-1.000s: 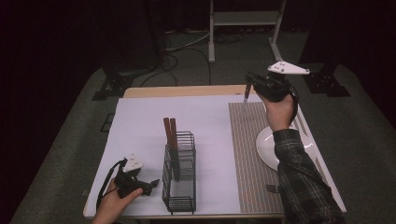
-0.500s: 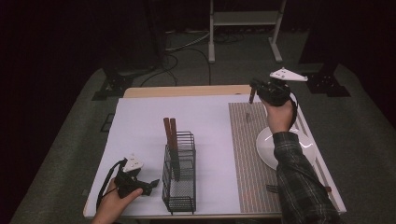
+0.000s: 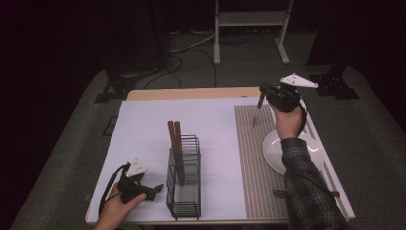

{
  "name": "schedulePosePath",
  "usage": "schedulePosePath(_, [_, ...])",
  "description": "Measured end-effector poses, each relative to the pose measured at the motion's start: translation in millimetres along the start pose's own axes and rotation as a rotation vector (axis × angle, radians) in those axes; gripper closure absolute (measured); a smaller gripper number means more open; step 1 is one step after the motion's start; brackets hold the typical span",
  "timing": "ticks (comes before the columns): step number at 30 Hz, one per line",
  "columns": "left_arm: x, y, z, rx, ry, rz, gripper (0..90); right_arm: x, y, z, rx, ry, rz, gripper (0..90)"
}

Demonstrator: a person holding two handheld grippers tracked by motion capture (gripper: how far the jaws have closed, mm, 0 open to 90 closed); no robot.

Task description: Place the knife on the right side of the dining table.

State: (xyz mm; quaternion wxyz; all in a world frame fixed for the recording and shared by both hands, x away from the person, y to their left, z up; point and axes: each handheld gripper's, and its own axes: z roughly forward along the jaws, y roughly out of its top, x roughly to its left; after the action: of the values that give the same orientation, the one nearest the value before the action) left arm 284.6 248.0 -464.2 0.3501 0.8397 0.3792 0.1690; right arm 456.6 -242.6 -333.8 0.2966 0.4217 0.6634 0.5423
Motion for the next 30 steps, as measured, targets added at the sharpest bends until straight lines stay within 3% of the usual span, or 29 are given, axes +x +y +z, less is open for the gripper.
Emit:
schedulePosePath(12, [0.0, 0.0, 0.1, 0.000, 0.000, 0.000, 0.0, -16.9, -6.7, -13.4, 0.011, -0.084, -0.013, 74.6])
schedulePosePath(30, [0.1, 0.1, 0.1, 0.000, 0.000, 0.001, 0.0, -48.6, -23.3, -30.9, 0.046, -0.169, 0.045, 69.4])
